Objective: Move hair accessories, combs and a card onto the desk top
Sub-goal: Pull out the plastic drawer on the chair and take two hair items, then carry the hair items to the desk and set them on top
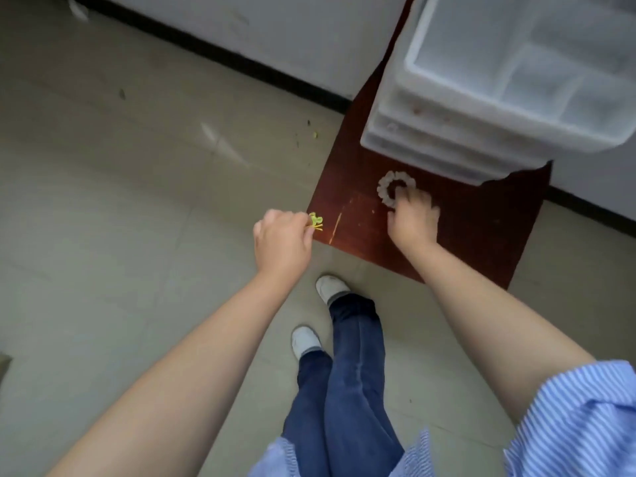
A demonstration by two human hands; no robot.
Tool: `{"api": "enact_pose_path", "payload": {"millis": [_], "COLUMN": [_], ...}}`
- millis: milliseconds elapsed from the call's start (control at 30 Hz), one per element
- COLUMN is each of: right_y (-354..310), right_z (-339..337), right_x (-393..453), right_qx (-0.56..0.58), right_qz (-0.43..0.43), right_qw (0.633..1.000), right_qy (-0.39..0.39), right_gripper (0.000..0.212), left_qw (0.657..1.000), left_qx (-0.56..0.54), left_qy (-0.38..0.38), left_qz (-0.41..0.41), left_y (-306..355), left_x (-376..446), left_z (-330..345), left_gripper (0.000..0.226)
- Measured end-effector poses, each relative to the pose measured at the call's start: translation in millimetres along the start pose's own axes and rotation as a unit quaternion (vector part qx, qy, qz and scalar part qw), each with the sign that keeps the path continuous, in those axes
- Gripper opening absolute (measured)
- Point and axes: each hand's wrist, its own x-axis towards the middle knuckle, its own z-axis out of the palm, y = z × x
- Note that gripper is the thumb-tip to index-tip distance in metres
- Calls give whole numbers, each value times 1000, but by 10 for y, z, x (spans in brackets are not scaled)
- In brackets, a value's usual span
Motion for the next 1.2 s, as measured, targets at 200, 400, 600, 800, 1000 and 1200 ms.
{"api": "enact_pose_path", "payload": {"millis": [200, 400, 600, 800, 1000, 1200], "right_y": [-61, -936, -2488, -4056, -5200, -5868], "right_z": [201, -379, -1070, -1101, -607, -58], "right_x": [-23, -731, -1790, -3210, -5075, -7057], "right_qx": [-79, -89, -116, -138, -154, -176], "right_qz": [-68, -279, -499, -677, -804, -888], "right_qw": [994, 956, 858, 723, 574, 424], "right_qy": [31, 28, 46, -8, 7, 22], "right_gripper": [23, 10, 36, 19, 23, 26], "left_qw": [1000, 993, 962, 890, 791, 697], "left_qx": [-22, -82, -76, -58, -39, -28], "left_qy": [-11, 4, 127, 263, 353, 399], "left_qz": [6, -88, -230, -369, -498, -596], "left_y": [-283, -633, -1373, -2394, -3488, -4157], "left_x": [-177, -661, -1659, -2983, -4781, -6661], "left_z": [175, -446, -1451, -2244, -2443, -2444], "left_gripper": [14, 14, 9, 8, 12, 14]}}
